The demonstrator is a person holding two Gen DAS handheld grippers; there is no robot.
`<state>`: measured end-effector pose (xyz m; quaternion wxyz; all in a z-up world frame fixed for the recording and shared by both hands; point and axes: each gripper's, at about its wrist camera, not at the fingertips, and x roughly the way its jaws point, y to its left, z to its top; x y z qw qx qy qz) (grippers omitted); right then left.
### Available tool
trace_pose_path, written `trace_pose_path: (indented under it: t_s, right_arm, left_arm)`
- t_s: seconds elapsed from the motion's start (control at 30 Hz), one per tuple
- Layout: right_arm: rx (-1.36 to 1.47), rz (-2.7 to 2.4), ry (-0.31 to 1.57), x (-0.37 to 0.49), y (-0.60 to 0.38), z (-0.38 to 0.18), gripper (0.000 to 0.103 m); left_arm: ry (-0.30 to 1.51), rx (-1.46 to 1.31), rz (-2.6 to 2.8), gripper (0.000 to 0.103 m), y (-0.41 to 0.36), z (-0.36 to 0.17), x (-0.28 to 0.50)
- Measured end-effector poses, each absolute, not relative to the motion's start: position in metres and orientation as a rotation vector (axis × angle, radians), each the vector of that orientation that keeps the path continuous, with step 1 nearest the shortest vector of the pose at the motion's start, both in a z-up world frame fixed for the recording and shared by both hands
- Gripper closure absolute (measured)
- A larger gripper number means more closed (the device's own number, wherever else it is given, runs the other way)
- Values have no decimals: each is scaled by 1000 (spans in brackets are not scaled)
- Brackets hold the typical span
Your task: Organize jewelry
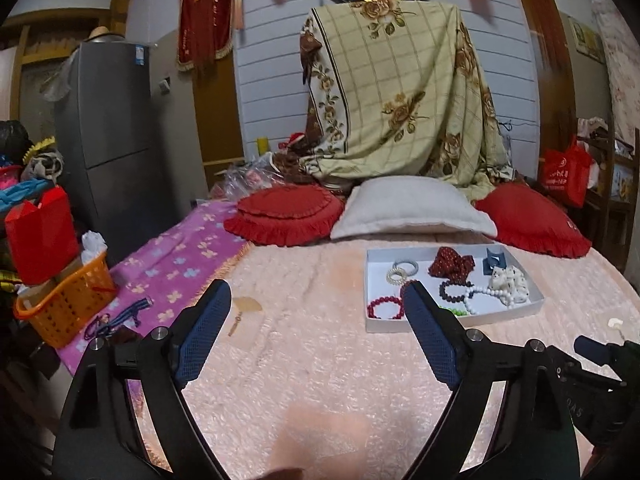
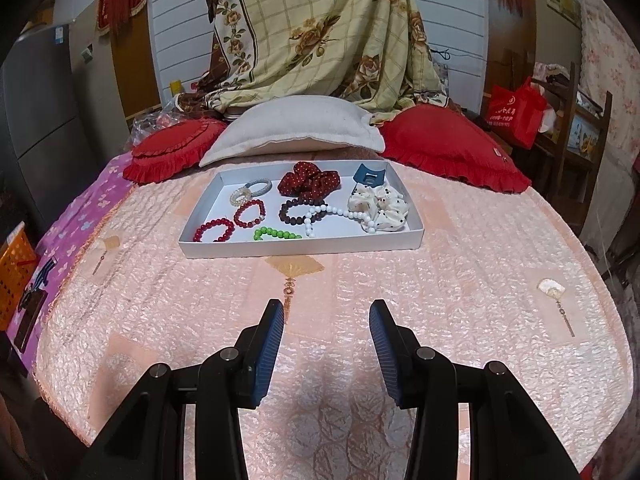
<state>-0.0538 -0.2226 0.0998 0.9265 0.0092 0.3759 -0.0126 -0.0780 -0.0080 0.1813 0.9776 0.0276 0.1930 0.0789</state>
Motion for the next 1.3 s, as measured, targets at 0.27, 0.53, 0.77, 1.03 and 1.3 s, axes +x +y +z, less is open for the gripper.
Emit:
trace_pose_path:
  t_s: [0.27,0.53,0.77,1.03,1.3]
  right_arm:
    - [-16,-58,758,-61,-217,116,60]
    - [-48,-99,732,-65,-216,121,39]
    - [-79,-112,743,-63,-217,115,37]
    - [-70,-103,791,-61,-229,99,36]
    - [-50,-90,818,-60,-240,88,36]
  left_arm:
    - [277,43,141,0,-6,203,-102]
    - [329,33,58,0,-3,206,-104]
    - [426,55,51,0,-19,188,-92]
    - [495,63,49,0,-40,174,-82]
    - [571,-3,-40,0,-51,167,-73]
